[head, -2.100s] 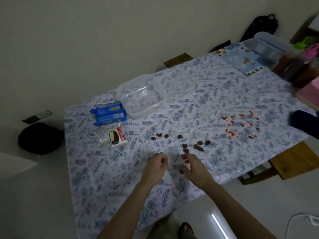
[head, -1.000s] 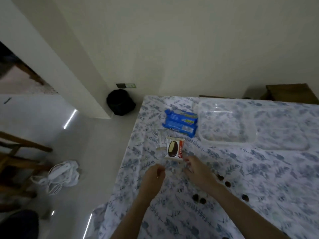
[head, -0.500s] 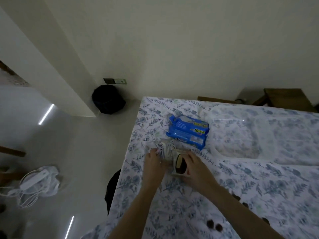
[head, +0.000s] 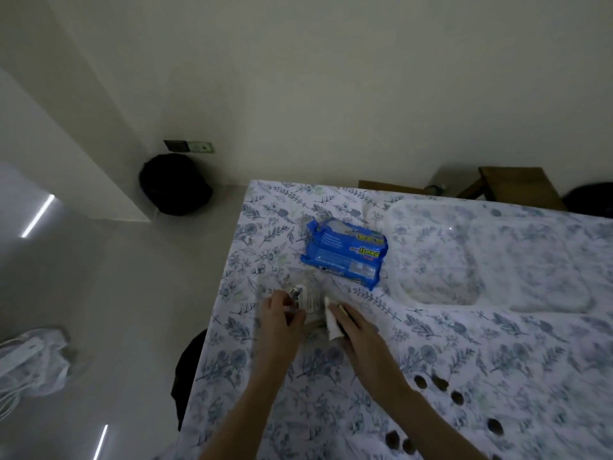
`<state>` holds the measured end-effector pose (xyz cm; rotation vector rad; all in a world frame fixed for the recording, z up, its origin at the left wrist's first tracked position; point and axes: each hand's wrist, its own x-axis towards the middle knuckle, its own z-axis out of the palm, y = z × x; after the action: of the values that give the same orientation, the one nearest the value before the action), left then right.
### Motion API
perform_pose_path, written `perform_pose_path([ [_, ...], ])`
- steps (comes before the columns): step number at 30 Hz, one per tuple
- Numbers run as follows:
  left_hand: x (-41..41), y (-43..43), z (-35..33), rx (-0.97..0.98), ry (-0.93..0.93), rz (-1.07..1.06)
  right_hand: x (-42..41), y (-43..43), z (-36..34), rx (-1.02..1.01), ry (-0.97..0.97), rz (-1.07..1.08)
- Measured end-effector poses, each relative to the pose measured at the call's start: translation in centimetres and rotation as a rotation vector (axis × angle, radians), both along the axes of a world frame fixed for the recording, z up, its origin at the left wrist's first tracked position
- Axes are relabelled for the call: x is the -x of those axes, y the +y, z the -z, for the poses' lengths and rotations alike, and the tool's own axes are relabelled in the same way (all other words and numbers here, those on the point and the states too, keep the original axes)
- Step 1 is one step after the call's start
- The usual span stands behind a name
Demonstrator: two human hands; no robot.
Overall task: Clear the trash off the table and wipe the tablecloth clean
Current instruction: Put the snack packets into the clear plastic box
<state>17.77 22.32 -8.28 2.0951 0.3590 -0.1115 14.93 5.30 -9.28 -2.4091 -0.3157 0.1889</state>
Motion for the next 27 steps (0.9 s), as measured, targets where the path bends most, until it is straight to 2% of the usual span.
perform_pose_path([
  [4,0.2,-1.0,-2.1,0.170,-0.020,-0.021,0.5,-1.5,-3.3,-0.276,-0.003,0.133],
  [9,-0.9,-5.2,-5.8,0.394,-0.065,-0.064,-0.6,-5.6,-6.9,-0.429,-0.076,0.347],
  [12,-2.7,-8.6,-7.4,0.409,-0.159,-0.040,-1.8,-7.9,-8.3,-0.475,-0.100,0.468],
  [16,-5.2,-12.9,-8.4,0.396,-0.194,0.023,-3.3,-11.0,-8.6,-0.563,-0.143,0.600],
  [19,-5.8,-15.4,-8.3,0.321,-0.205,0.070,-4.4,-13.6,-7.2,-0.467,-0.120,0.629],
  [23,-5.7,-17.6,-6.4,0.150,-0.141,0.144,-5.0,-15.7,-5.4,-0.236,-0.040,0.484],
  [27,-5.7,-18.9,-5.2,-0.135,-0.203,0.209,-5.5,-15.9,-5.1,-0.095,0.027,0.357],
])
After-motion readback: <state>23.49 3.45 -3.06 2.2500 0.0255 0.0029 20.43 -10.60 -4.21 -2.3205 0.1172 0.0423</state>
